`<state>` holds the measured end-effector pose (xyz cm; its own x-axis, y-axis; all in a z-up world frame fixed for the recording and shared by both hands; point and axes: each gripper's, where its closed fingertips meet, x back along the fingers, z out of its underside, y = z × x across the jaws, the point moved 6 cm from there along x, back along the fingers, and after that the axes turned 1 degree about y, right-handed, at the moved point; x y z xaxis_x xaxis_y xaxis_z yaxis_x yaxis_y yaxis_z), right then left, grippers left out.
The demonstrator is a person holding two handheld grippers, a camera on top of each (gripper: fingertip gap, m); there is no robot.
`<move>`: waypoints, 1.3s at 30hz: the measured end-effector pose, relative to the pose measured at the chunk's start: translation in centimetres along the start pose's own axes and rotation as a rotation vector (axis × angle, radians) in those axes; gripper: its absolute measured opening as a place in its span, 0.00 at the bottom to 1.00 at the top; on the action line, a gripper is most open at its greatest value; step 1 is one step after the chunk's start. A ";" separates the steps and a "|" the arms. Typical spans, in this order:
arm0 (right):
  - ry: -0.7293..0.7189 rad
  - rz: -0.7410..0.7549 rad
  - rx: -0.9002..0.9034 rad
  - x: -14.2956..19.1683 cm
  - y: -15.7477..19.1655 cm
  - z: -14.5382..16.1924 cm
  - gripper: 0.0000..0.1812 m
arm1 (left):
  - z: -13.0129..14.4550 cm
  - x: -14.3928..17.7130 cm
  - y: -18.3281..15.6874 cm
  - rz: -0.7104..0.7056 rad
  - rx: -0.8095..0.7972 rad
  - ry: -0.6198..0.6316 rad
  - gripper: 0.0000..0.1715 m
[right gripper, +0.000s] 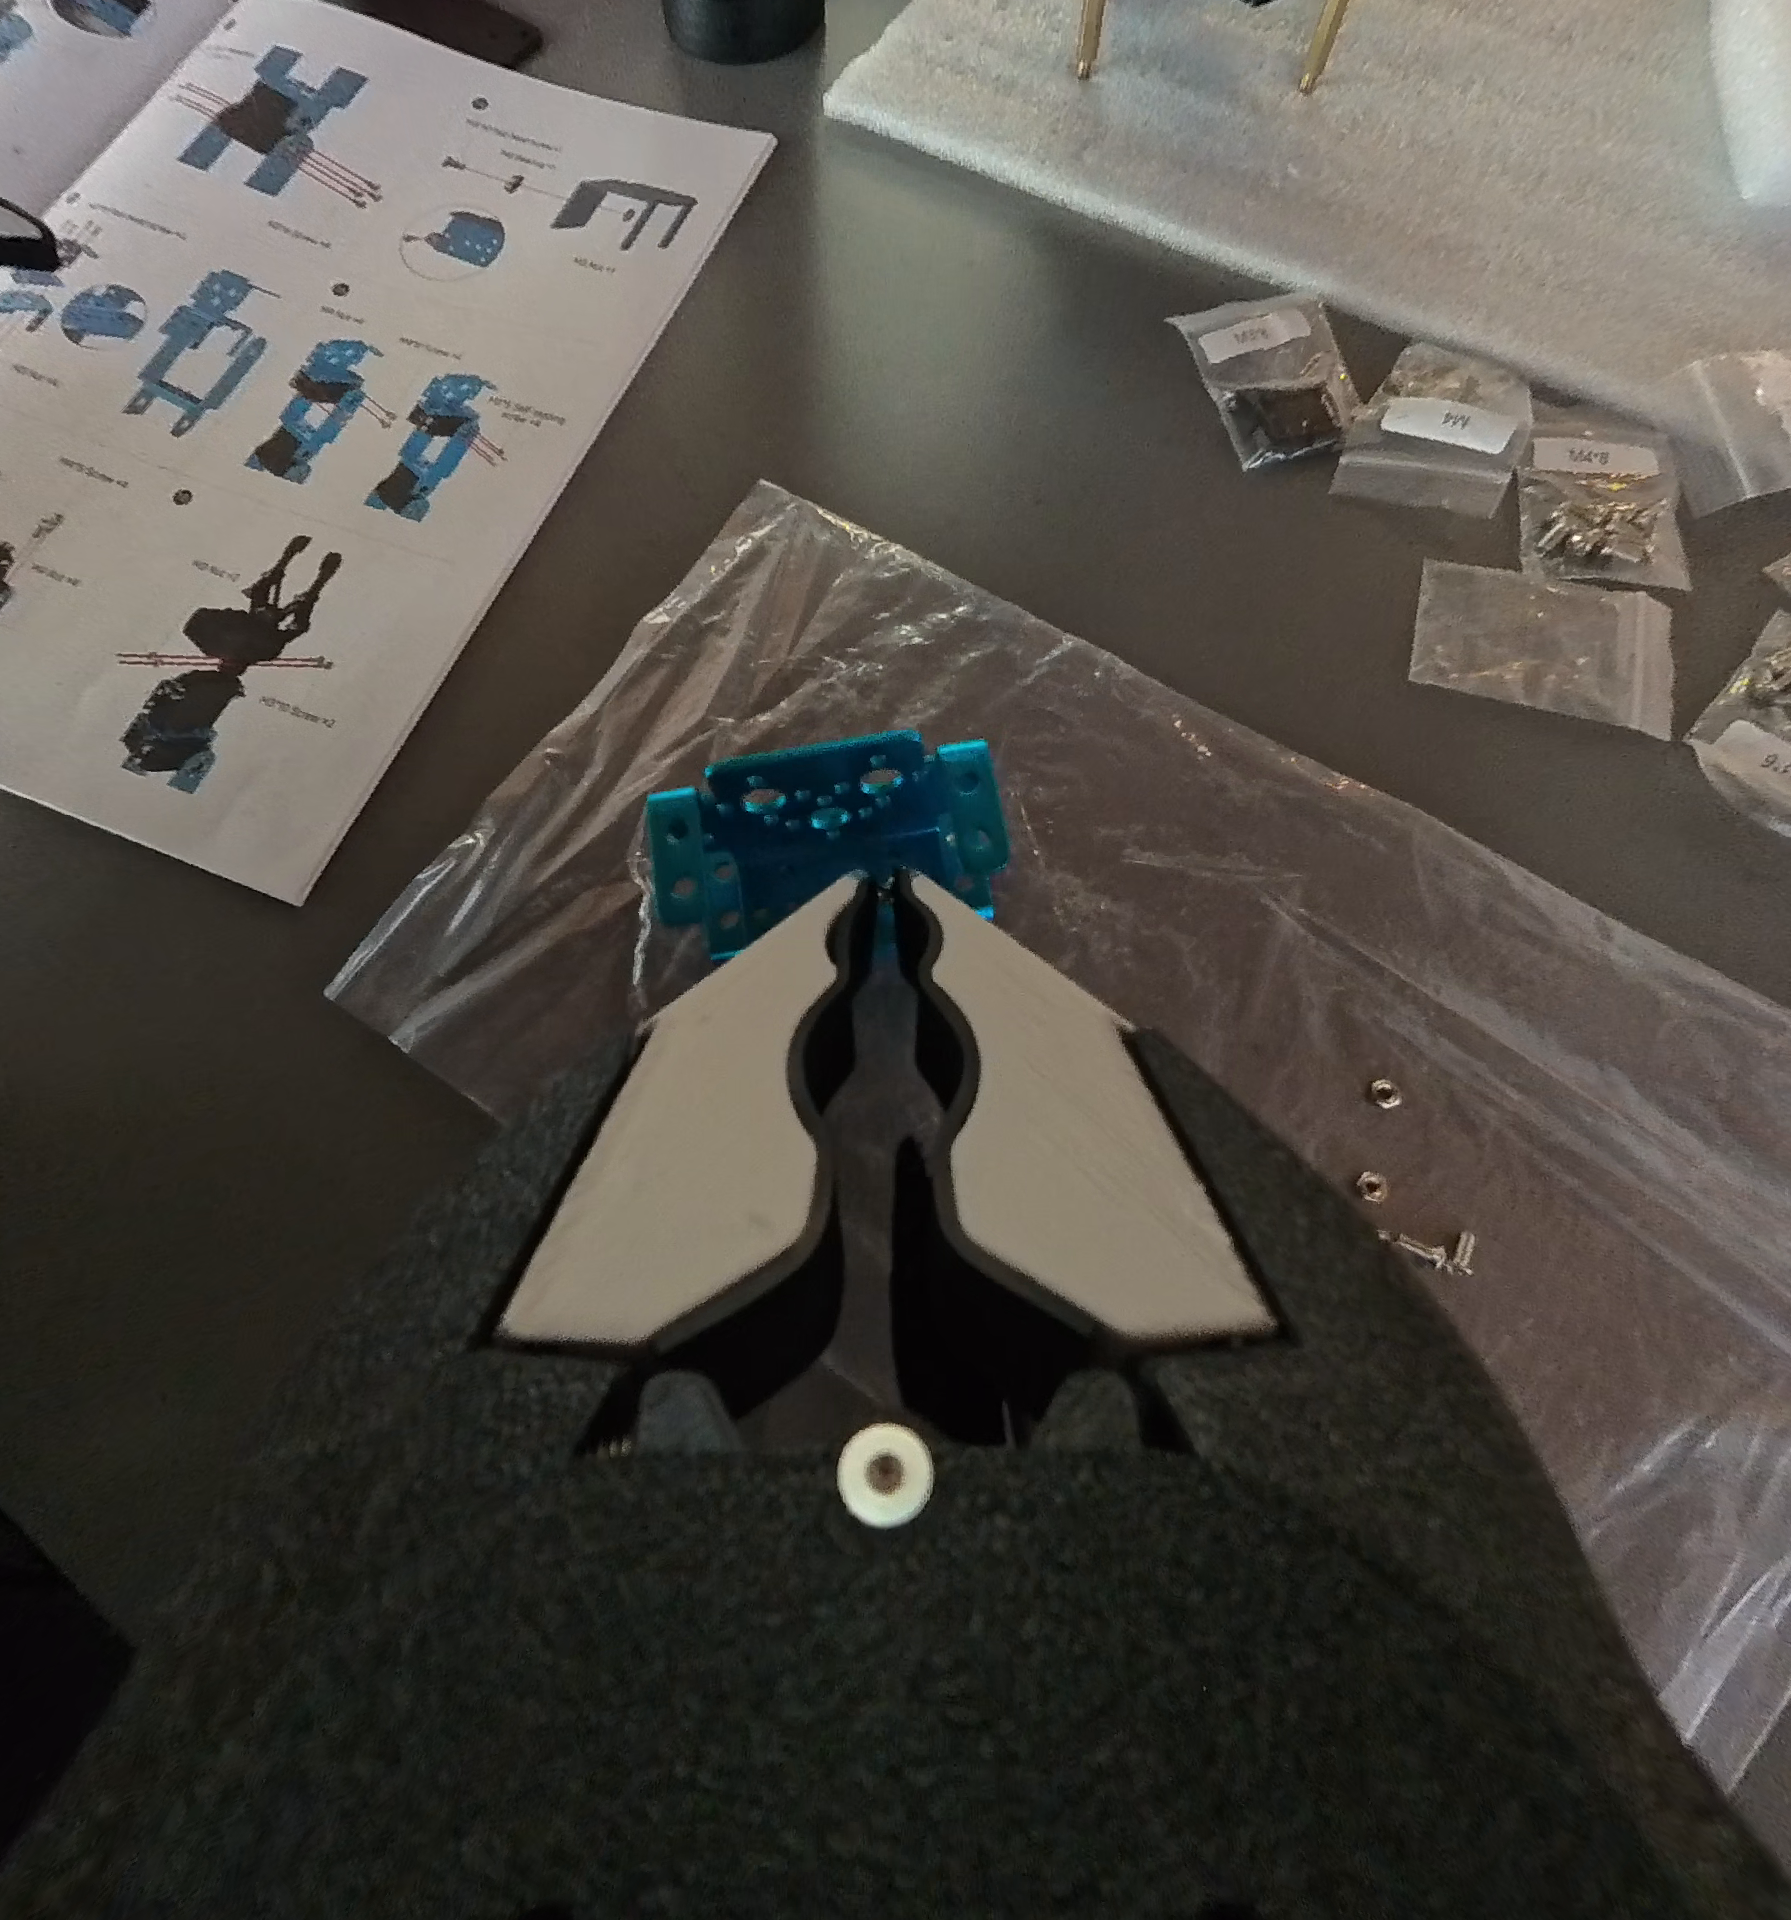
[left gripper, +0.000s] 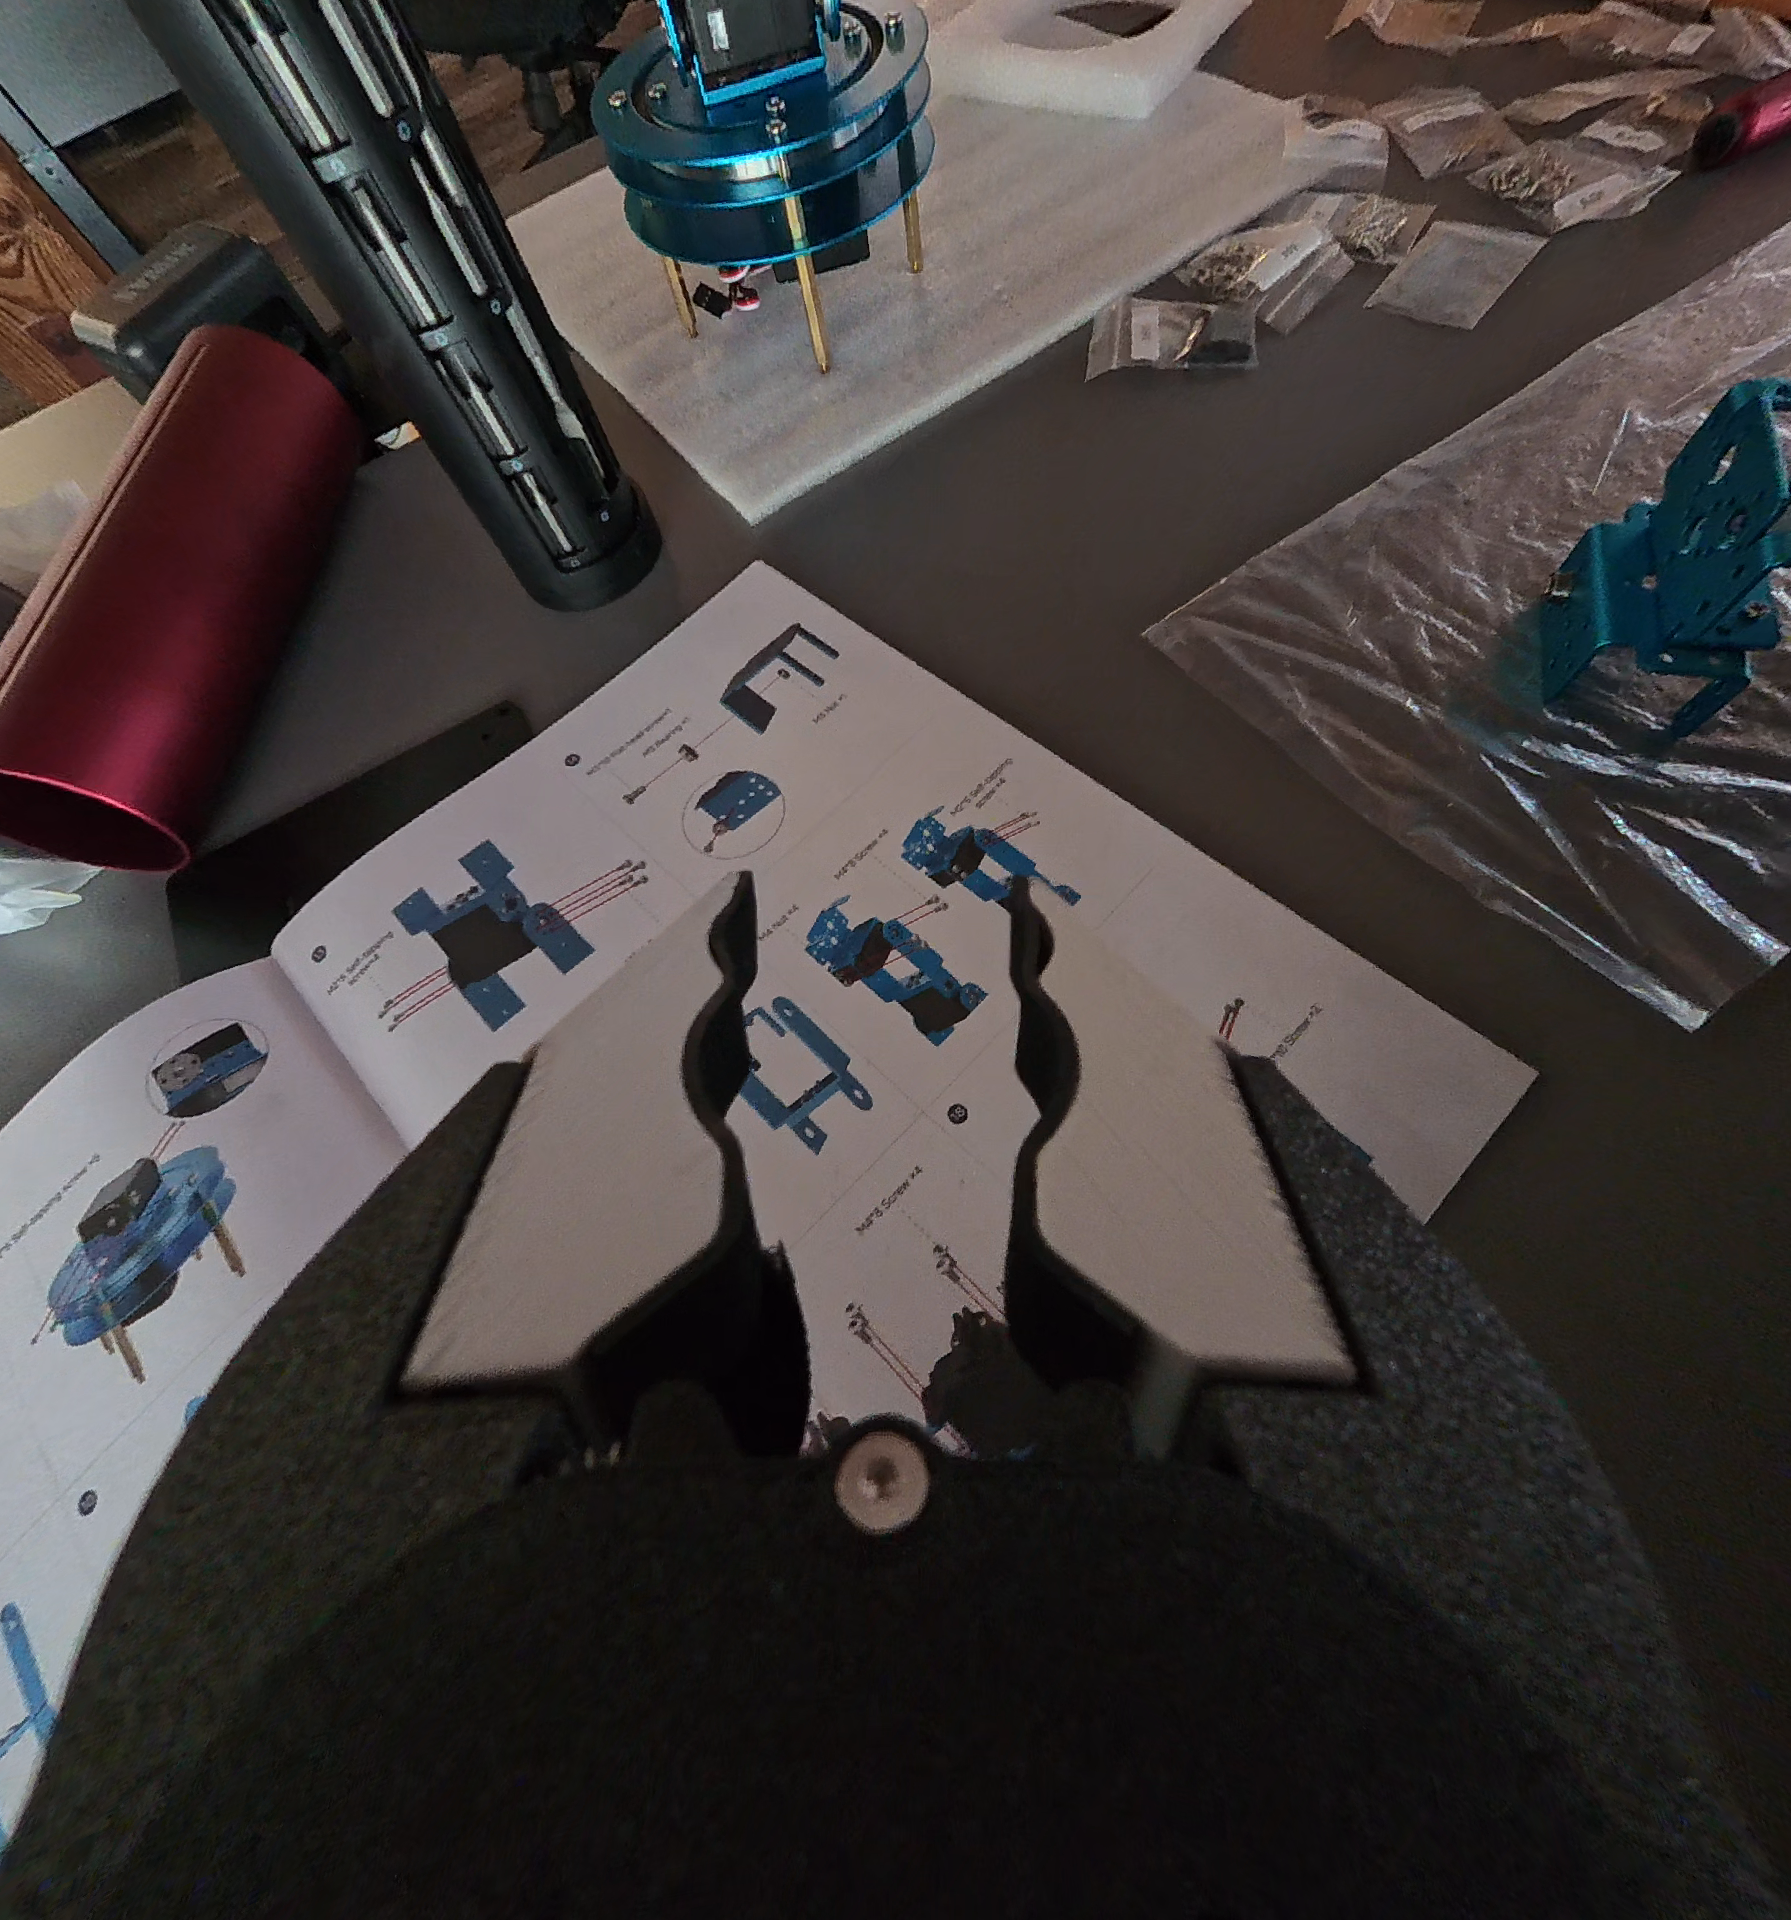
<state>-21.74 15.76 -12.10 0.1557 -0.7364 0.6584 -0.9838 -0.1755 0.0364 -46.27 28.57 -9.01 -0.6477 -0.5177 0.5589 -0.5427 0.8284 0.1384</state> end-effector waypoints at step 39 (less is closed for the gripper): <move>-0.141 -0.493 -0.802 -1.3 -2.0 1.1 0.00 | -0.4 0.0 -1.0 0.028 0.002 -0.020 0.28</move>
<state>-19.92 16.30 -13.86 0.5275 -0.7802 0.3361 -0.5636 -0.0254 0.8257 -45.56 27.79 -8.83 -0.6732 -0.4983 0.5463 -0.5253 0.8423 0.1208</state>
